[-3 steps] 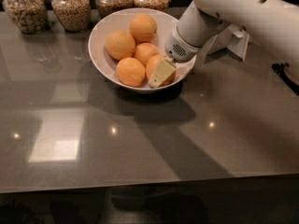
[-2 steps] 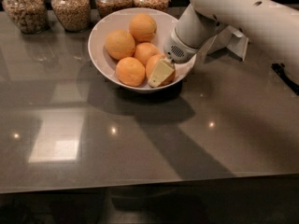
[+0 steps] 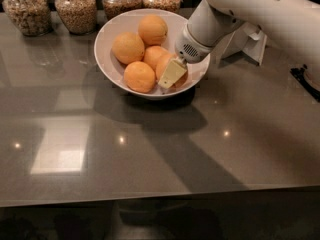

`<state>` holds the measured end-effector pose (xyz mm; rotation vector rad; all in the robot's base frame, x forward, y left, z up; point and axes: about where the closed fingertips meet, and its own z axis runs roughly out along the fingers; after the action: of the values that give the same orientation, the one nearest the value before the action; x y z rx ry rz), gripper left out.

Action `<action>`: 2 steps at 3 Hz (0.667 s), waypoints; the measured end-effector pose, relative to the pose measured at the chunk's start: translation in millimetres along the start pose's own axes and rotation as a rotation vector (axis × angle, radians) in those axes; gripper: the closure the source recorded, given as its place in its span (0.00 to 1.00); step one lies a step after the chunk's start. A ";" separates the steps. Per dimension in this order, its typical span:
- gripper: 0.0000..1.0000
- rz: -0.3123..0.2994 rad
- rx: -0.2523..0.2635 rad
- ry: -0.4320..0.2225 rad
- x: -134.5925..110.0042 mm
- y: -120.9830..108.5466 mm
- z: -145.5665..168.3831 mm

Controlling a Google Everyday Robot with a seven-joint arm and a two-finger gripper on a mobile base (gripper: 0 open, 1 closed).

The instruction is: Pick orange from white bowl

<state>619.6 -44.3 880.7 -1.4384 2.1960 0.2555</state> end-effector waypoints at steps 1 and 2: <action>1.00 -0.039 0.017 -0.024 -12.1 2.5 -21.4; 1.00 -0.086 0.044 -0.054 -24.0 7.9 -51.0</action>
Offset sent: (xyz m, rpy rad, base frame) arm -0.0266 -0.0025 0.0947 0.0133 -0.1647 0.0891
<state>604.7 -42.8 935.6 -1.4808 2.0784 0.2118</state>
